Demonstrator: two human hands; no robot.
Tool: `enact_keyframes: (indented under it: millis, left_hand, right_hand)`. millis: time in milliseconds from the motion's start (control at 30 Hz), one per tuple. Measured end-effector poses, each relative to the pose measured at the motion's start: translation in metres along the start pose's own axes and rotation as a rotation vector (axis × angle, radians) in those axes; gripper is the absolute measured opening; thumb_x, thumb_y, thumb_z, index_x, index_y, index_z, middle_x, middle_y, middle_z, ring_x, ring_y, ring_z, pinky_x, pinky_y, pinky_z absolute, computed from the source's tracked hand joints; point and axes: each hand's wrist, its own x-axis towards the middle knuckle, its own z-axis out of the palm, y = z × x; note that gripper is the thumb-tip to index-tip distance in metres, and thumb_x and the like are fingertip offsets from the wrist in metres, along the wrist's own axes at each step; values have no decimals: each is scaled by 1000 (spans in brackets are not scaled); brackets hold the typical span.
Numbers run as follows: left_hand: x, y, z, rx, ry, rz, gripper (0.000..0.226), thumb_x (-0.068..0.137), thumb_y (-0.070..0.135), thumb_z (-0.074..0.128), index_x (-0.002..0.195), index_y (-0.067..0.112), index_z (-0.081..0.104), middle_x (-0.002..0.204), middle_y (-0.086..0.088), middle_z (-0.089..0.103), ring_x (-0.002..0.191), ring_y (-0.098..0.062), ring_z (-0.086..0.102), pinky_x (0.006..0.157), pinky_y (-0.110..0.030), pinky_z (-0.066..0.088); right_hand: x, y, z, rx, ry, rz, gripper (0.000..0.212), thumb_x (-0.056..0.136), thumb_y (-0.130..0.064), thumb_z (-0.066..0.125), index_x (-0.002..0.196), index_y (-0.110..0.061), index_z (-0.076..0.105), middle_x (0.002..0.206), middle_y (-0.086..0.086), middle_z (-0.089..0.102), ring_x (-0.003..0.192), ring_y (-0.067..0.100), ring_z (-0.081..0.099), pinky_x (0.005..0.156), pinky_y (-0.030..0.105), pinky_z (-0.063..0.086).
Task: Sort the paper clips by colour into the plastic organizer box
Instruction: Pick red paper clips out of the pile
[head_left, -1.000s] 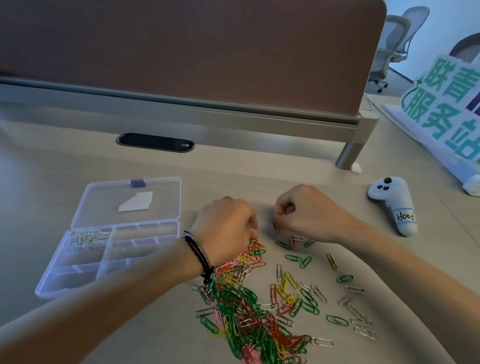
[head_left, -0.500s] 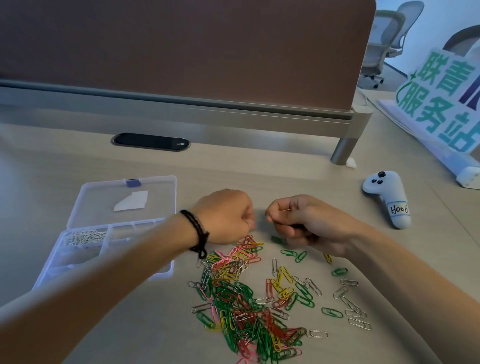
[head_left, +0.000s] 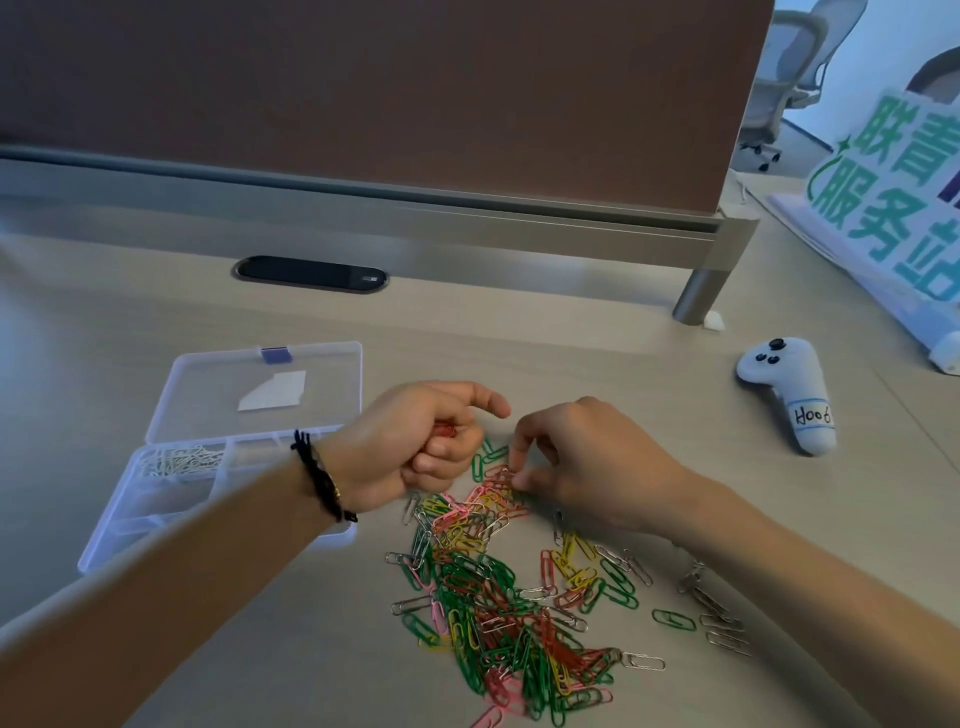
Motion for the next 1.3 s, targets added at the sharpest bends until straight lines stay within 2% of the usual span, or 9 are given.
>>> enact_keyframes:
  millis: [100,233,467,633,800,900,1000,1100,1300]
  left_hand:
    - [-2,2,-6,-173,-74,-45,32,90,-1,27,110,6,51,61,-2,33,42,-7,23,36,-19,12]
    - [-1,-1,-7,-109,-61,-46,24,97,6,37,108,1,57,68,-3,42,48,-8,29,39,-18,16]
    - [-5,-9,6,625,202,279,17,91,26,68,80,14,74,47,7,45,41,-14,37,47,-23,31]
    - [-4,-21,10,930,278,400,11,86,29,74,77,24,72,40,9,37,41,-9,31,49,-25,32]
    - [4,-19,7,1222,416,415,2,87,38,69,86,38,70,46,15,48,49,0,47,57,-24,42]
    - [5,-16,12,1379,398,388,11,90,44,64,97,39,71,58,15,51,65,-3,54,68,-28,50]
    - [6,-15,20,1539,399,385,17,93,47,59,105,39,69,87,12,68,88,-11,62,77,-31,51]
    - [9,-10,24,1652,373,372,14,95,42,57,103,36,67,93,10,68,91,-13,62,73,-30,46]
    - [12,2,28,1628,341,270,15,91,42,65,104,35,64,98,11,63,92,-15,59,74,-29,44]
  right_hand:
    - [-4,6,-8,-29,-46,33,9,77,-29,77,84,-29,70,61,-8,50,59,3,46,57,25,33]
    - [-6,10,-17,-53,-80,60,17,73,-20,75,85,-32,72,63,-8,51,60,4,48,55,22,35]
    - [-7,5,-21,-136,-78,-82,16,81,-34,75,96,-33,73,66,-12,49,66,4,48,61,27,36]
    - [-10,-1,-17,-339,-51,-201,15,90,-37,63,102,-32,70,89,-2,68,90,26,64,69,31,42]
    - [-14,-1,-11,-574,17,-425,20,88,-34,61,76,-19,65,66,4,65,60,32,62,53,30,32]
    - [-15,5,-13,-444,41,-330,16,88,-34,59,84,-21,67,70,2,65,66,30,62,56,31,40]
    - [-19,14,-21,-173,3,-200,17,86,-36,56,90,-25,69,63,-10,55,62,10,53,64,29,45]
    - [-23,18,-27,138,-45,-88,7,84,-20,65,80,-24,70,52,-10,47,53,7,47,54,16,34]
    - [-25,23,-28,513,-105,39,11,90,-11,67,81,-14,72,58,-1,52,52,9,40,55,19,36]
